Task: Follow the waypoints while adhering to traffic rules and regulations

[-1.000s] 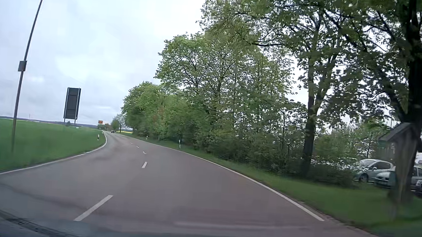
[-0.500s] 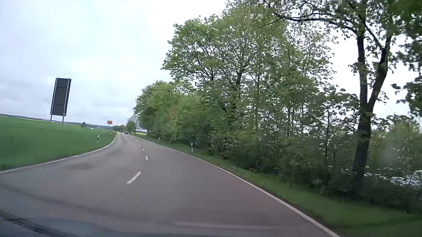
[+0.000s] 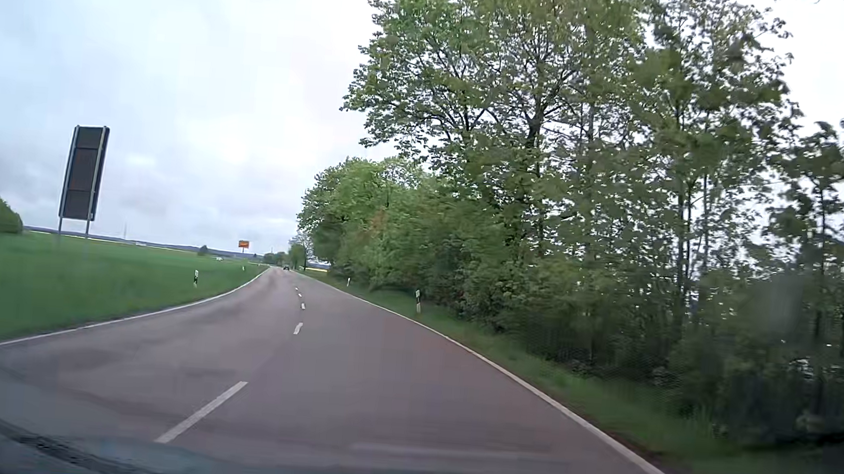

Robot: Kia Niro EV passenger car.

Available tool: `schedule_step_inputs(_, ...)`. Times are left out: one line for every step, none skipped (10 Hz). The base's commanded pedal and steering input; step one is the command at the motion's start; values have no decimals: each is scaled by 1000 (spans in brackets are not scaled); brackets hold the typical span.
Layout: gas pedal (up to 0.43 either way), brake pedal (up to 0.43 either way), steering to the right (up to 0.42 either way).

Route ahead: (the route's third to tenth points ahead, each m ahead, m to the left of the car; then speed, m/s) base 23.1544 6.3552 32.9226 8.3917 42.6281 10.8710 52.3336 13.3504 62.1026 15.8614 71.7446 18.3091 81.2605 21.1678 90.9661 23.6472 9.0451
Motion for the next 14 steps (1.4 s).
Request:
schedule_step_inputs(287,0,-68)
schedule_step_inputs(287,0,-68)
schedule_step_inputs(311,0,-68)
schedule_step_inputs(331,0,-68)
schedule_step_inputs(350,0,-68)
schedule_step_inputs(358,0,-68)
schedule_step_inputs(378,0,-67)
schedule_step_inputs(390,0,-64)
schedule_step_inputs(398,0,-60)
schedule_step_inputs(409,0,-56)
schedule_step_inputs(421,0,-52)
schedule_step_inputs(421,0,-48)
schedule_step_inputs(429,0,-45)
schedule_step_inputs(441,0,-43)
